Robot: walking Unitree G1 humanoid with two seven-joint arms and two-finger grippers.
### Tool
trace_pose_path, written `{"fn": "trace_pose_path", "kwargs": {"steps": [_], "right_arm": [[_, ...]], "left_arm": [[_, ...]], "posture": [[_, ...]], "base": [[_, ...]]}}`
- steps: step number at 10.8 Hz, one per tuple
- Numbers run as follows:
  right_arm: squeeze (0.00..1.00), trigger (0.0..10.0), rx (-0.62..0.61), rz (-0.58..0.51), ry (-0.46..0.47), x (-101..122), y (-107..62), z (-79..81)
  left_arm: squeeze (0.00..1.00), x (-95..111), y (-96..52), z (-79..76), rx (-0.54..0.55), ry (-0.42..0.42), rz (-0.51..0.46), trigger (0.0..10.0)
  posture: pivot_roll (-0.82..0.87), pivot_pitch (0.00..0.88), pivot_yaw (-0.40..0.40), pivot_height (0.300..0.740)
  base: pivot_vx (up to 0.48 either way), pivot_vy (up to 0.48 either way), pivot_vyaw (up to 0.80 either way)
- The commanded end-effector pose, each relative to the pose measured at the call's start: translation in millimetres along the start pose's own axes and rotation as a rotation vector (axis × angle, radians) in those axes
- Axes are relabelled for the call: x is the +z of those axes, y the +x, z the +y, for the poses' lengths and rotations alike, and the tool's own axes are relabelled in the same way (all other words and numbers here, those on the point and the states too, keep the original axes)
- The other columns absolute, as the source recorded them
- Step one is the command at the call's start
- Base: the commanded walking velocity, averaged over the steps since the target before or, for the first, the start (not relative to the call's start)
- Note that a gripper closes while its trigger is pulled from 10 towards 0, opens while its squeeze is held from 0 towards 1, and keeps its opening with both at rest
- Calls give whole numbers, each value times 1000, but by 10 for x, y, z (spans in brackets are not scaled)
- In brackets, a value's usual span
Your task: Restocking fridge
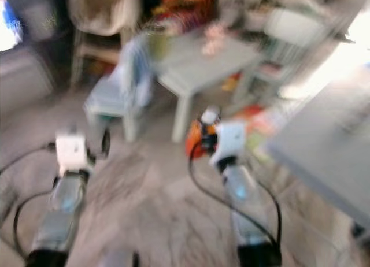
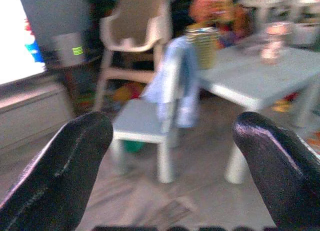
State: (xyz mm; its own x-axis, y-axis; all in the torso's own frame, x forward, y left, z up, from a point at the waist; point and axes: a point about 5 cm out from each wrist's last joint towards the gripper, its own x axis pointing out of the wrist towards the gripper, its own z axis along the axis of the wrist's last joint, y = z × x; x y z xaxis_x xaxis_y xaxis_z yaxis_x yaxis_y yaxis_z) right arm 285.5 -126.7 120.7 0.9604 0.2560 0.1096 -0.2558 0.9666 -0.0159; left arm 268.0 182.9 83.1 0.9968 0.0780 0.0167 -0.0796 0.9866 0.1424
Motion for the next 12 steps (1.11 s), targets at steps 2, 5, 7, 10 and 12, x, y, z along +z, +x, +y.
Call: {"fn": "trace_pose_path", "kwargs": {"steps": [2, 5, 7, 10, 12], "right_arm": [[0, 10000, -1, -39, -12, 34, -12, -47], [0, 10000, 34, -55, -32, 77, 72, 14], [0, 10000, 54, -64, -46, 93, 68, 33], [0, 10000, 65, -51, -18, 21, 27, 93], [0, 10000, 78, -47, -17, 11, 26, 109]], "left_arm": [[0, -40, -49, 29, 3, 27, 6, 10000], [0, 72, 47, -6, 0, 34, -35, 10000], [0, 60, 16, 84, 22, 52, -31, 10000], [0, 4, -37, 48, 17, 46, -2, 10000], [0, 14, -24, 21, 9, 41, -4, 10000]], "posture": [[144, 8, -73, 740], [149, 31, -62, 740], [142, 51, -63, 740], [153, 49, -66, 740], [152, 49, -70, 740]], "base": [[0, 0, 778], [0, 0, 773], [0, 0, 769], [0, 0, 760], [0, 0, 738]]}}
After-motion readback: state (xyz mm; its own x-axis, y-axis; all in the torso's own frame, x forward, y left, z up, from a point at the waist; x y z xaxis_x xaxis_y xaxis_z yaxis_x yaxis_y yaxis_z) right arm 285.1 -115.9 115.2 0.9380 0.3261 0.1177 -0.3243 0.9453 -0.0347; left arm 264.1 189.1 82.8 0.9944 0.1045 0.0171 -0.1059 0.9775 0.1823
